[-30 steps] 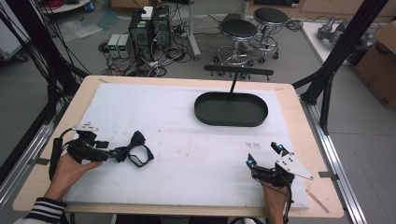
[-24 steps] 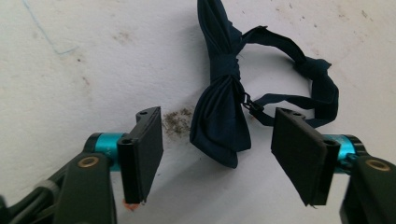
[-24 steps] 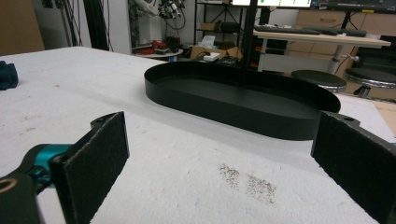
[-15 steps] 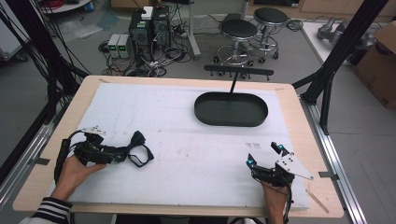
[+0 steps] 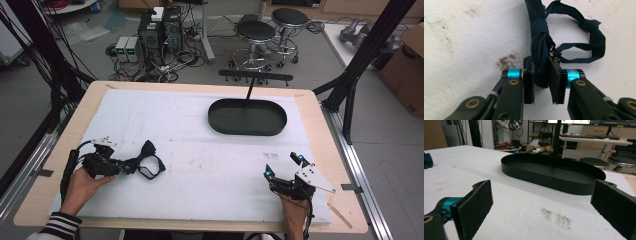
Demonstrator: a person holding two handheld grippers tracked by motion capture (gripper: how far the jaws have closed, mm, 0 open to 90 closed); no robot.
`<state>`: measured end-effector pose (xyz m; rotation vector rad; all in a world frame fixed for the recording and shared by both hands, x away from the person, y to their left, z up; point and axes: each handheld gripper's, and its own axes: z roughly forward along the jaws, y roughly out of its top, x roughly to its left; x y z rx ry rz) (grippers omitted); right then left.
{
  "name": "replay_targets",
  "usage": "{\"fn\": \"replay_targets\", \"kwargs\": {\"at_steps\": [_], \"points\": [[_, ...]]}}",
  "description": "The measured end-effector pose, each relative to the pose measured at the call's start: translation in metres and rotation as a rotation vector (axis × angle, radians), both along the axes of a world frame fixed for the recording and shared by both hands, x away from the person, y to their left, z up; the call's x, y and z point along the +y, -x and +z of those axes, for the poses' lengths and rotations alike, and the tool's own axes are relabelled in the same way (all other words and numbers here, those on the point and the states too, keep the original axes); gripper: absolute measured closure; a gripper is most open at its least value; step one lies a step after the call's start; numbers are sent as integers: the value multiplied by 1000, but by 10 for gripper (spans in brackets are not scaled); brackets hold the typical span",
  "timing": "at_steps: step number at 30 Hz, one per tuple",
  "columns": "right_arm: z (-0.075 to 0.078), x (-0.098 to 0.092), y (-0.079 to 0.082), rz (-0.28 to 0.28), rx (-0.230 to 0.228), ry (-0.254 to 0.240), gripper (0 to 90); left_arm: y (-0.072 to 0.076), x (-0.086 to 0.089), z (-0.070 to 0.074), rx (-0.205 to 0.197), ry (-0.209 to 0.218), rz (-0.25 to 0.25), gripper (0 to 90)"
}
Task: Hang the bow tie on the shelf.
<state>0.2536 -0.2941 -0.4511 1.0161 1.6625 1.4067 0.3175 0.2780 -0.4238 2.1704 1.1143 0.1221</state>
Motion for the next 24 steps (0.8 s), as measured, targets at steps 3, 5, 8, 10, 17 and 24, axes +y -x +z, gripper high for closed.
{"fn": "replay_targets", "kwargs": {"at_steps": [3, 5, 8, 10, 17, 24], "points": [[0, 0, 0, -1, 0, -1, 31, 1, 1, -1, -4, 22, 5, 802], [0, 0, 0, -2, 2, -3, 31, 2, 2, -2, -20, 24, 0, 821], [0, 0, 0, -2, 0, -2, 31, 3, 2, -1, -38, 29, -5, 836], [0, 0, 0, -2, 0, -1, 31, 4, 2, 1, -77, 56, -6, 841], [0, 0, 0, -3, -1, -1, 31, 8, 2, 4, -173, 75, -21, 849], [0, 0, 0, -4, -4, 2, 31, 14, 3, 12, -341, 146, -27, 849]]}}
